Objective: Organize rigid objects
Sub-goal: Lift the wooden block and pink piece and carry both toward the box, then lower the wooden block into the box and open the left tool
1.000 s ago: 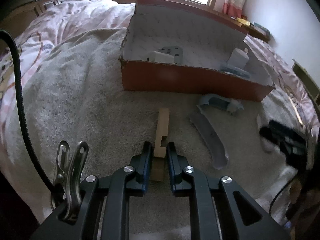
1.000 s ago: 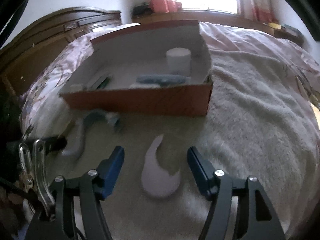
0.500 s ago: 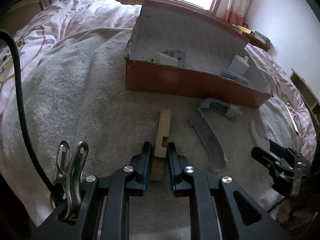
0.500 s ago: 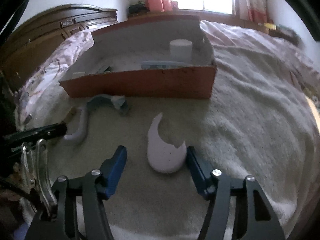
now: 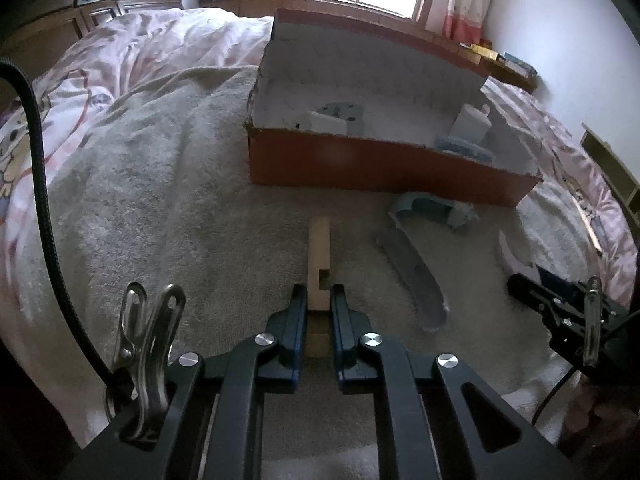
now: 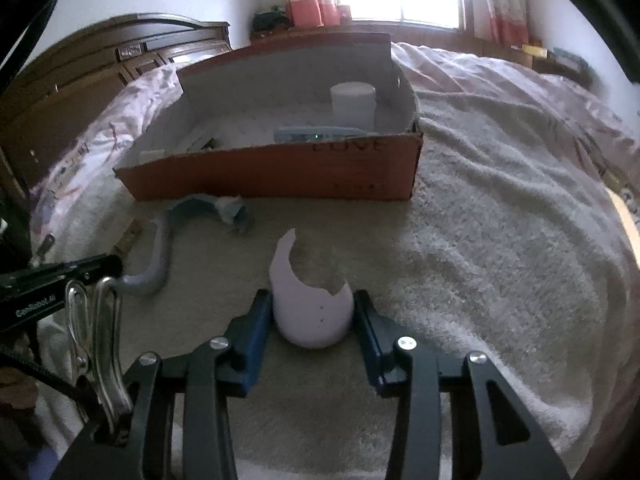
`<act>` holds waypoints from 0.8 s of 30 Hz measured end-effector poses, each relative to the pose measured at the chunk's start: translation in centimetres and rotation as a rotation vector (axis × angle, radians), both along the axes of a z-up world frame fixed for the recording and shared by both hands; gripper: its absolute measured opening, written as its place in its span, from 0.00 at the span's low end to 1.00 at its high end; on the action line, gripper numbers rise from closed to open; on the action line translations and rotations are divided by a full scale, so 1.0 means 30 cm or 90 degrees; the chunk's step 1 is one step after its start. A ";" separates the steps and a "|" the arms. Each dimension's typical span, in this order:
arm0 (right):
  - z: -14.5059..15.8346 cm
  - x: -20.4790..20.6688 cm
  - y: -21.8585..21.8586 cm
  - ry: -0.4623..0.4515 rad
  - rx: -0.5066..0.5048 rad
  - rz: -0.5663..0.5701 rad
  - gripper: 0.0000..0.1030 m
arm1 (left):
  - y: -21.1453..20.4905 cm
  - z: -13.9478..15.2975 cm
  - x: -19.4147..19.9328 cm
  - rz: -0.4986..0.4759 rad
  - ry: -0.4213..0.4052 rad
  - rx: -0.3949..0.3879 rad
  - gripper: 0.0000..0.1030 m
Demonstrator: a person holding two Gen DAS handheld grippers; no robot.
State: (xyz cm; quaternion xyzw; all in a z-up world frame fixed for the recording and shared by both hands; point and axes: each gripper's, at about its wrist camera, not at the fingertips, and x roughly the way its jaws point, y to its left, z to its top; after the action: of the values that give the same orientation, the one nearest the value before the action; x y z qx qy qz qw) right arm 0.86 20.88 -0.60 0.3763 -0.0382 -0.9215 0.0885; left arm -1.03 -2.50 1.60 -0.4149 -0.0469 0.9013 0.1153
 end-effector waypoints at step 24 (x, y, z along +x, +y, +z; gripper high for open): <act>0.052 0.024 0.014 0.022 -0.074 0.030 0.42 | 0.024 0.236 -0.136 -0.006 0.127 -0.008 0.12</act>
State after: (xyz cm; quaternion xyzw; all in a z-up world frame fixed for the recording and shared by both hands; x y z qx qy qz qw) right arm 1.57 21.31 0.97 0.3553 -0.0812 -0.9218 0.1324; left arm -5.10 -1.77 8.67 -0.3237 -0.0274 0.9380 0.1207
